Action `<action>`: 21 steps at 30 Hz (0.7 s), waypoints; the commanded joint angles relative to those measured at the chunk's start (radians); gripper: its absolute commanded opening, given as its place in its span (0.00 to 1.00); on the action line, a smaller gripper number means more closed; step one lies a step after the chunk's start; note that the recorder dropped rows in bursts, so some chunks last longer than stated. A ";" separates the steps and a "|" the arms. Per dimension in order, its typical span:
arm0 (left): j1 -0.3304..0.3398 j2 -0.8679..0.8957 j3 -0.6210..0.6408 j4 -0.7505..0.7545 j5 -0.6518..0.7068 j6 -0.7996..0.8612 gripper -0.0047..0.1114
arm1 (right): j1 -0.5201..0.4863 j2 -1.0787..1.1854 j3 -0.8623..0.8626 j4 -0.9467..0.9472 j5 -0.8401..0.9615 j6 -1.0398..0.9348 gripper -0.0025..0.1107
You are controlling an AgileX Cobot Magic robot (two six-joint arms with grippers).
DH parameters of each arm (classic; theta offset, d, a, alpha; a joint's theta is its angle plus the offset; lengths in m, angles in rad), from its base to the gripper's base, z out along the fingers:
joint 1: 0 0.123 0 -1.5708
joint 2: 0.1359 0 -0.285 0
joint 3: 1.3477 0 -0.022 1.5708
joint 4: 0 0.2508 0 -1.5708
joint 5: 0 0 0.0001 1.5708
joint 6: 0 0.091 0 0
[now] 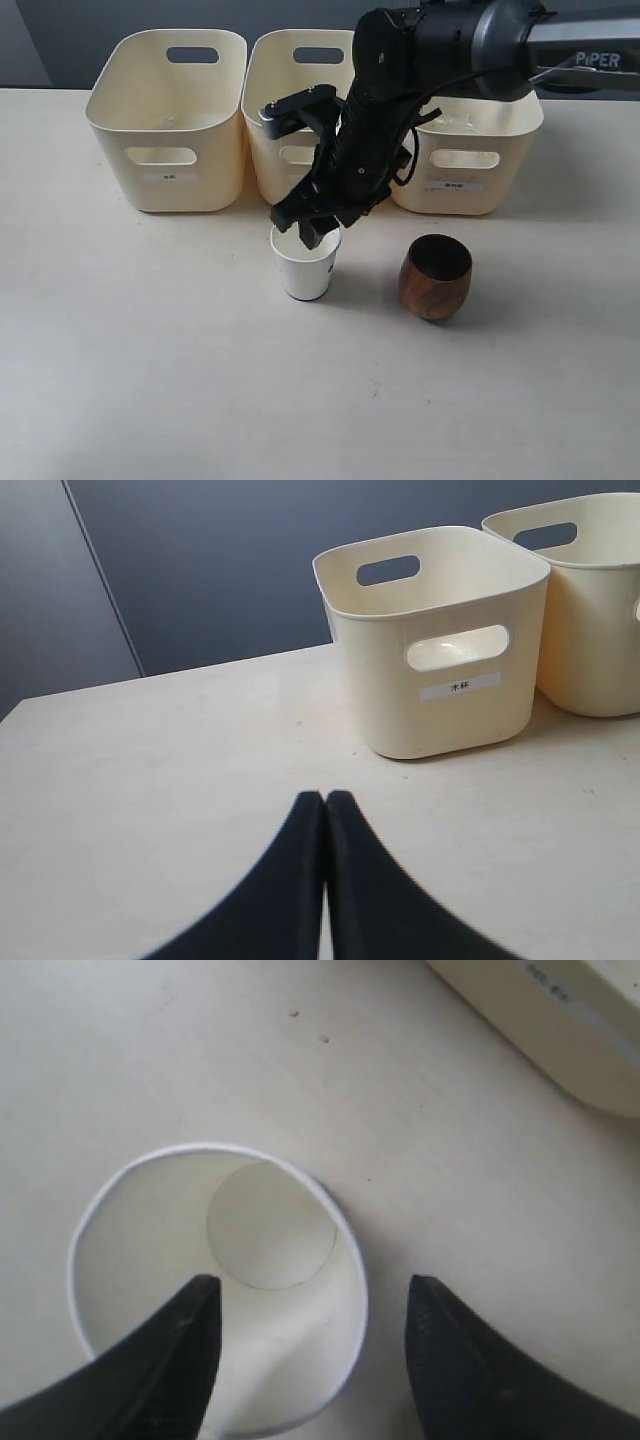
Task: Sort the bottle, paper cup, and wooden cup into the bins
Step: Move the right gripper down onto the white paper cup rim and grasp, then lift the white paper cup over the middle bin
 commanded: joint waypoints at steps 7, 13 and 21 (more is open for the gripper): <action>-0.004 -0.005 0.001 -0.003 0.002 -0.002 0.04 | 0.005 0.013 0.005 -0.024 -0.072 -0.049 0.02; -0.004 -0.005 0.001 -0.003 0.002 -0.002 0.04 | 0.005 -0.062 0.005 -0.024 -0.110 -0.068 0.02; -0.004 -0.005 0.001 -0.003 0.002 -0.002 0.04 | 0.005 -0.237 -0.024 -0.024 -0.139 -0.077 0.02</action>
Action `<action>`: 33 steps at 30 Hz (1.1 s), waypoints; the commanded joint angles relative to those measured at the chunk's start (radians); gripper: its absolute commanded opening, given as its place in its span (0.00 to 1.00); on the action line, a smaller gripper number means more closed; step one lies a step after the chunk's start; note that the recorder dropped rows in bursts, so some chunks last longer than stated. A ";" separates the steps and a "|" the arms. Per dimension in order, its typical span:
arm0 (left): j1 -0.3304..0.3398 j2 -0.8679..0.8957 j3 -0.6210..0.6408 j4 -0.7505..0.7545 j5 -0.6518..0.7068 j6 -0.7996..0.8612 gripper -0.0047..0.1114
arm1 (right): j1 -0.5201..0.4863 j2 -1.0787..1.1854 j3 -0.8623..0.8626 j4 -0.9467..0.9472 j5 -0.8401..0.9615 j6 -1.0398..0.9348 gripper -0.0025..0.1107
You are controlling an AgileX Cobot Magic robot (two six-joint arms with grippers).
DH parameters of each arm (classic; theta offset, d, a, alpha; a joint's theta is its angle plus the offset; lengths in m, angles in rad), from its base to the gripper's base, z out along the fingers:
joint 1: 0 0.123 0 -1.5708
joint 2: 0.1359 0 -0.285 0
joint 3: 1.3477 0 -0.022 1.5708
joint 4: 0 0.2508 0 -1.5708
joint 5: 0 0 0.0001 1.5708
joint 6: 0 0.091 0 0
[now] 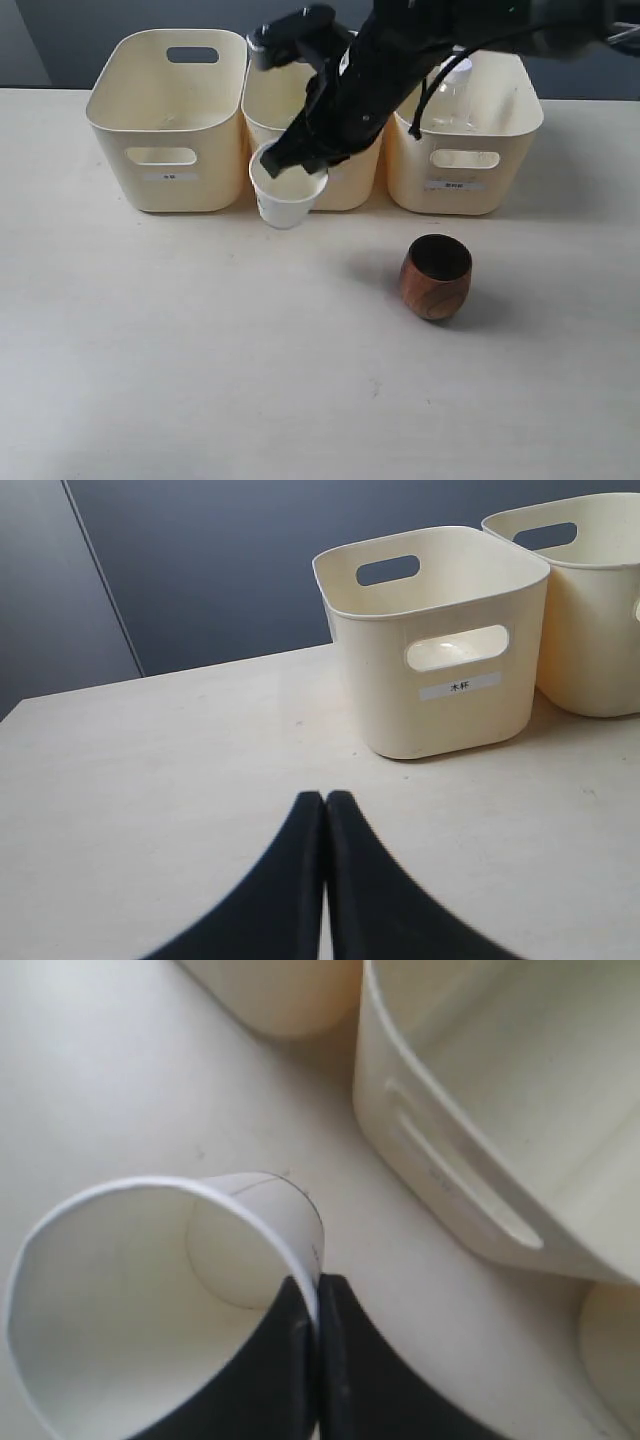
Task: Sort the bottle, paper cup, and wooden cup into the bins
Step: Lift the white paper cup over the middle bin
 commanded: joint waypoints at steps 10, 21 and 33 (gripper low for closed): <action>-0.004 -0.005 0.001 -0.003 0.002 -0.002 0.04 | -0.001 -0.106 -0.242 -0.104 -0.003 0.027 0.02; -0.004 -0.005 0.001 -0.003 0.002 -0.002 0.04 | -0.037 0.153 -0.482 -0.318 0.083 0.123 0.02; -0.004 -0.005 0.001 -0.003 0.002 -0.002 0.04 | -0.181 0.444 -0.818 -0.105 0.283 0.010 0.02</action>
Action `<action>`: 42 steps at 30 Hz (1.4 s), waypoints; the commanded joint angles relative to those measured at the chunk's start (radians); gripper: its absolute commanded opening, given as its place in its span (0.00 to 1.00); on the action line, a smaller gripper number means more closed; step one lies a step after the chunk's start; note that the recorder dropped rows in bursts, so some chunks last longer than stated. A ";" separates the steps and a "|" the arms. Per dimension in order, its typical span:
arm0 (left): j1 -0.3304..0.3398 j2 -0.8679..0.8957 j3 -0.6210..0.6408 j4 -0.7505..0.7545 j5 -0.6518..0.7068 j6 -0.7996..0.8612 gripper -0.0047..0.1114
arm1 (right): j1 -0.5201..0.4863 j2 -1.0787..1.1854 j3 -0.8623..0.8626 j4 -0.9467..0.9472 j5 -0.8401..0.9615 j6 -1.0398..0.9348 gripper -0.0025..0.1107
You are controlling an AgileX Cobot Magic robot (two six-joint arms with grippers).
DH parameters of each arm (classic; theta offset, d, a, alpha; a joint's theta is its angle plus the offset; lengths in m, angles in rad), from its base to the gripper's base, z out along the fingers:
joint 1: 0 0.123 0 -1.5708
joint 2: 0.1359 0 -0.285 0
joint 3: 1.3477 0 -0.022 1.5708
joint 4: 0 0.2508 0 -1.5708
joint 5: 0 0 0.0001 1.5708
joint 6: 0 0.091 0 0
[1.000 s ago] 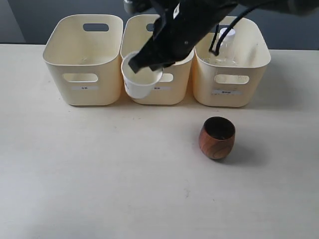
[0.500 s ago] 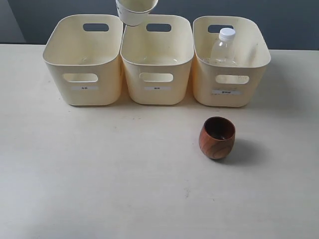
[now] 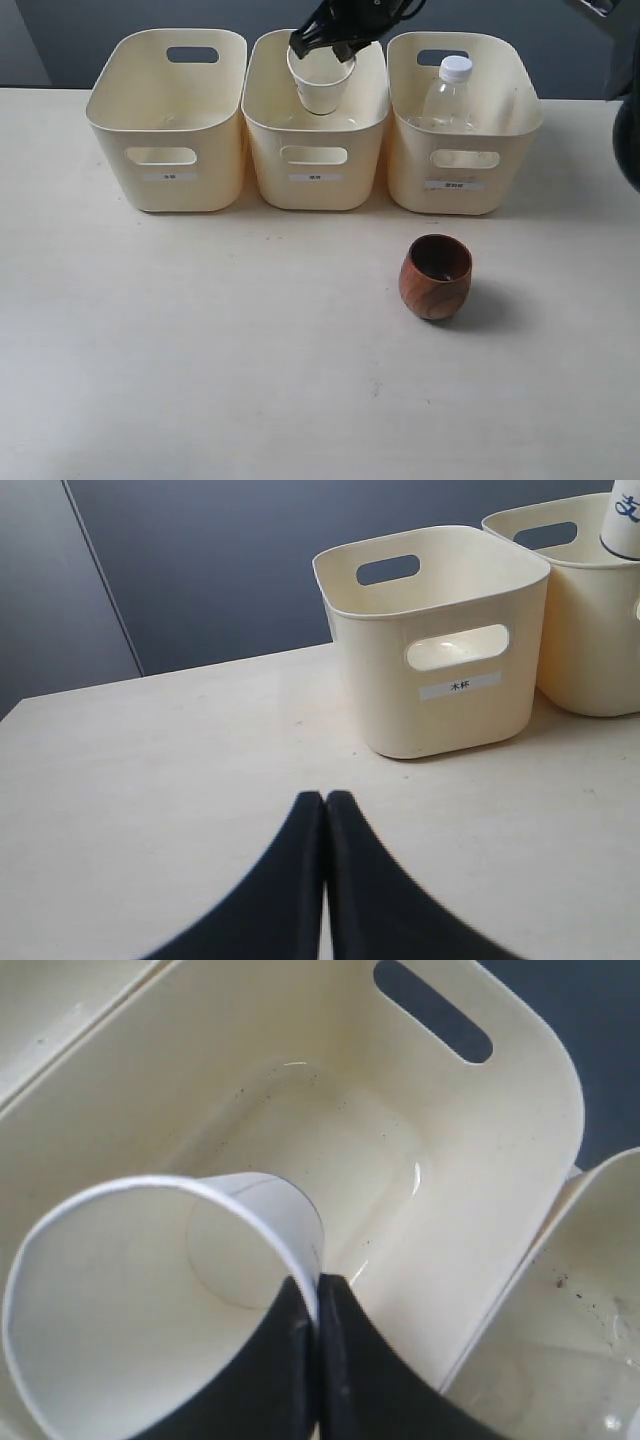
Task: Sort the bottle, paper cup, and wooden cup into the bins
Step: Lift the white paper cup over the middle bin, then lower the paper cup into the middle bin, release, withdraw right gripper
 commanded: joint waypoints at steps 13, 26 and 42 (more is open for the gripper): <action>-0.004 -0.005 0.001 -0.003 0.002 -0.002 0.04 | -0.100 0.207 -0.166 0.216 0.044 -0.102 0.02; -0.004 -0.005 0.001 -0.003 0.002 -0.002 0.04 | -0.100 0.242 -0.166 0.234 0.041 -0.126 0.02; -0.004 -0.005 0.001 -0.003 0.002 -0.002 0.04 | -0.100 0.271 -0.166 0.234 -0.008 -0.112 0.36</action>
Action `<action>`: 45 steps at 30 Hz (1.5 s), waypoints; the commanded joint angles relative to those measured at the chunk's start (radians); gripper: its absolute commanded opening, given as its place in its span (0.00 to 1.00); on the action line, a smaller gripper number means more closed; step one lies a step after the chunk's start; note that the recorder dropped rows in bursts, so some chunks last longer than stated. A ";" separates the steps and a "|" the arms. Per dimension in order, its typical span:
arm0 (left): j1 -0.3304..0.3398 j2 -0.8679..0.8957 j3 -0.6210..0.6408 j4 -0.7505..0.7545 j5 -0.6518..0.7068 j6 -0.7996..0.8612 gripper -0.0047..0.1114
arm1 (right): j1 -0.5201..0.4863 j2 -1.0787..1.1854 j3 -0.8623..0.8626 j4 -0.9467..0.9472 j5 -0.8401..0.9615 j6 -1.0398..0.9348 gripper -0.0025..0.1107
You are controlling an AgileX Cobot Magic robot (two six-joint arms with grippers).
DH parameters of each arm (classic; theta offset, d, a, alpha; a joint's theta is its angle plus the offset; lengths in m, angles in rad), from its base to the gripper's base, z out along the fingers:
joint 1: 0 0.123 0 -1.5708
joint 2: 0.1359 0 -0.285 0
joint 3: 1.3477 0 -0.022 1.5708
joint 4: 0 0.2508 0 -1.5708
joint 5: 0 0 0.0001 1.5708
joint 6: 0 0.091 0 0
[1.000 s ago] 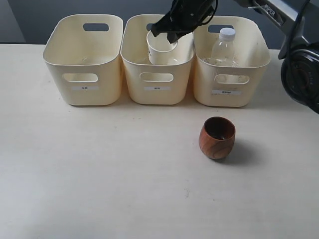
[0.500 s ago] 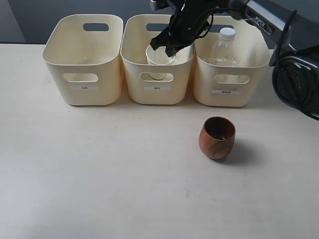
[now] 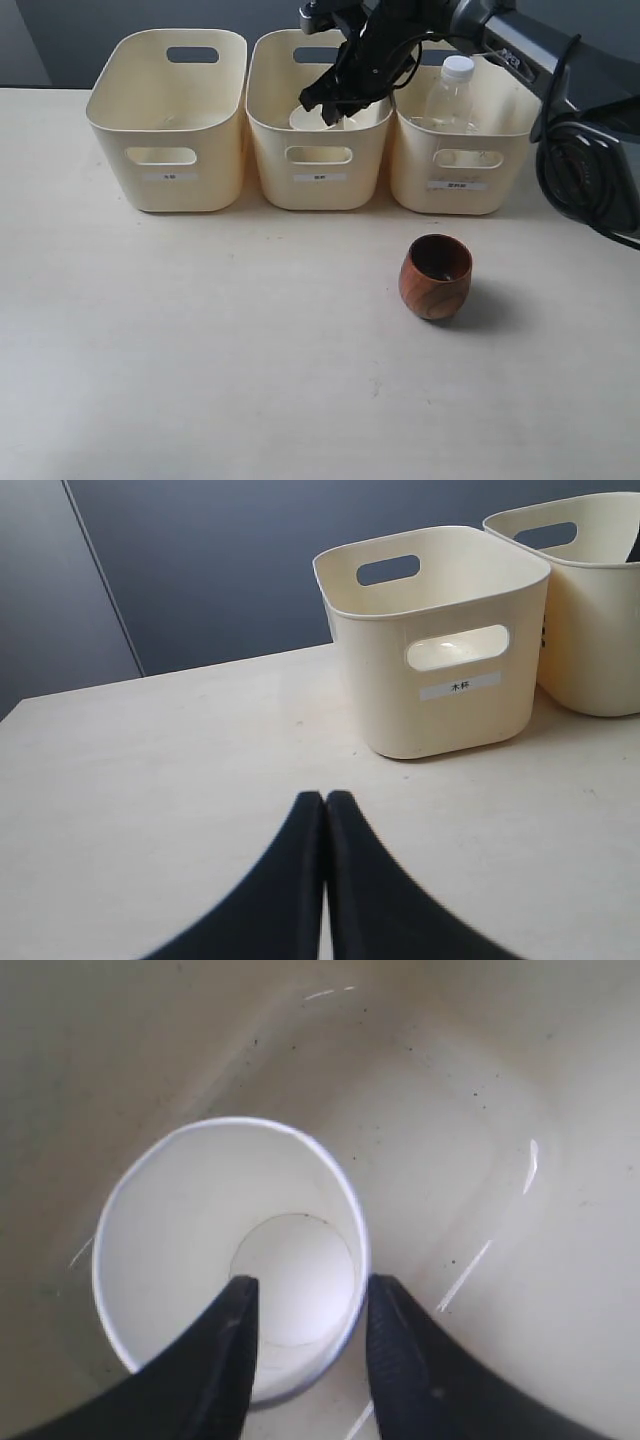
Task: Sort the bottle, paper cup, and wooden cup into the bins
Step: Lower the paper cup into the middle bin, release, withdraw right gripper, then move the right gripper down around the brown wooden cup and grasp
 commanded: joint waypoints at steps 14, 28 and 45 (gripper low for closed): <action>-0.004 -0.005 0.001 -0.003 0.002 -0.002 0.04 | -0.008 -0.023 -0.005 0.050 -0.065 0.005 0.36; -0.004 -0.005 0.001 -0.003 0.002 -0.002 0.04 | 0.024 -0.194 -0.005 -0.125 0.126 0.041 0.34; -0.004 -0.005 0.001 -0.003 0.002 -0.002 0.04 | 0.265 -0.679 0.330 -0.301 0.171 0.143 0.34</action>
